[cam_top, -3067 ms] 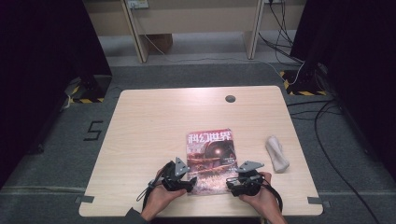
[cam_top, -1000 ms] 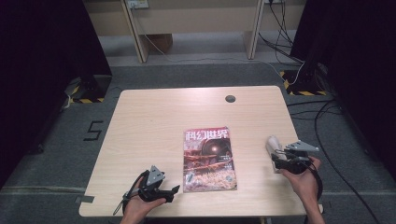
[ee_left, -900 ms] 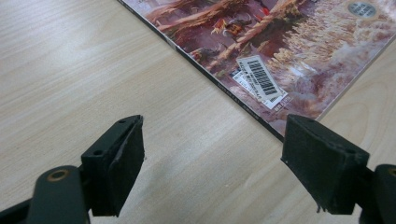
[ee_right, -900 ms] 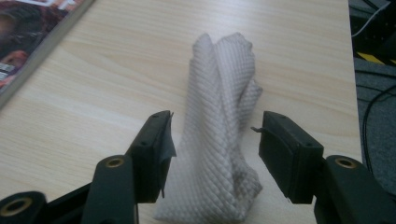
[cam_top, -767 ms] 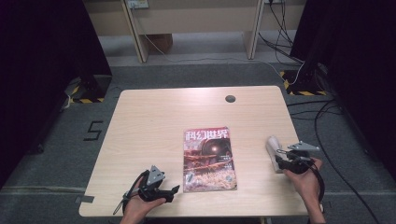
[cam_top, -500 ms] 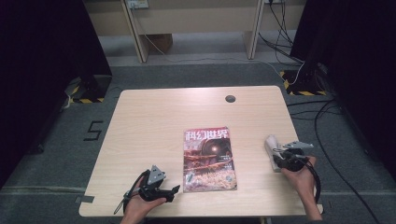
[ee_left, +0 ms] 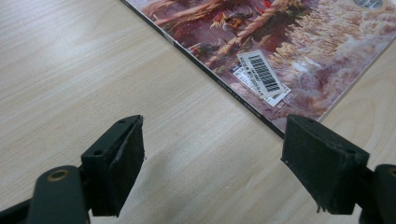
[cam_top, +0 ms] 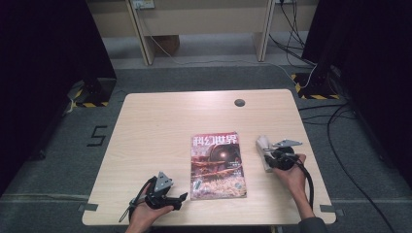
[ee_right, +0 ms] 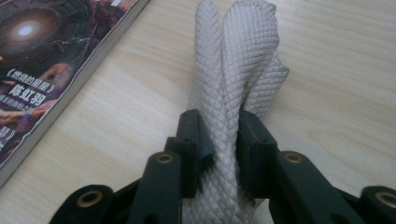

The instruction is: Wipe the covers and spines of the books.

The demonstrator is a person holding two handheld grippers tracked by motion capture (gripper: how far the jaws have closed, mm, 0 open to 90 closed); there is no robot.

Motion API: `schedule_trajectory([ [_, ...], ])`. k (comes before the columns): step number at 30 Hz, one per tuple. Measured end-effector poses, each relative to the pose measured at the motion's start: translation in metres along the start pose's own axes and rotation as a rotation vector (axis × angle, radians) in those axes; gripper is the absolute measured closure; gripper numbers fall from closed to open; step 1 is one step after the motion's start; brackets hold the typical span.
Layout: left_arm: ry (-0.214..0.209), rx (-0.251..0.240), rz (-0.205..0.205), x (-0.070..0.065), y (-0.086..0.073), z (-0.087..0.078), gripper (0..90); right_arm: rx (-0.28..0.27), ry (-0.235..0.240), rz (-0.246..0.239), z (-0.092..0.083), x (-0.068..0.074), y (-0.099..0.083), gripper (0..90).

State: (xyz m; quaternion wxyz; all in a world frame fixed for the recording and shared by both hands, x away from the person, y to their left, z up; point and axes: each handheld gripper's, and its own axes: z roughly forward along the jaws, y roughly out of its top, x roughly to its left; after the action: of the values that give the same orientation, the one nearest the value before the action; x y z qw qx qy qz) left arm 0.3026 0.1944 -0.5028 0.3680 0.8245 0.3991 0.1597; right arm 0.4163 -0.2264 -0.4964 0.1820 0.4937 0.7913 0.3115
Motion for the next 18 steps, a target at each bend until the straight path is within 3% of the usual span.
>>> schedule_trajectory([
  [4,-0.002,-0.004,0.005,-0.001,0.000,0.000,20.6,-0.002,-0.011,0.024,0.002,-0.001,0.001,63.6],
  [8,0.004,-0.006,0.001,0.000,0.000,0.000,20.7,0.003,-0.017,0.052,-0.004,-0.004,-0.001,47.8],
  [10,0.003,-0.011,-0.002,0.000,0.000,-0.001,20.7,-0.004,-0.028,0.034,-0.009,-0.003,-0.002,44.3],
  [18,-0.003,-0.013,-0.002,-0.001,0.000,-0.003,20.6,-0.054,0.000,0.017,-0.031,0.011,-0.007,40.5],
])
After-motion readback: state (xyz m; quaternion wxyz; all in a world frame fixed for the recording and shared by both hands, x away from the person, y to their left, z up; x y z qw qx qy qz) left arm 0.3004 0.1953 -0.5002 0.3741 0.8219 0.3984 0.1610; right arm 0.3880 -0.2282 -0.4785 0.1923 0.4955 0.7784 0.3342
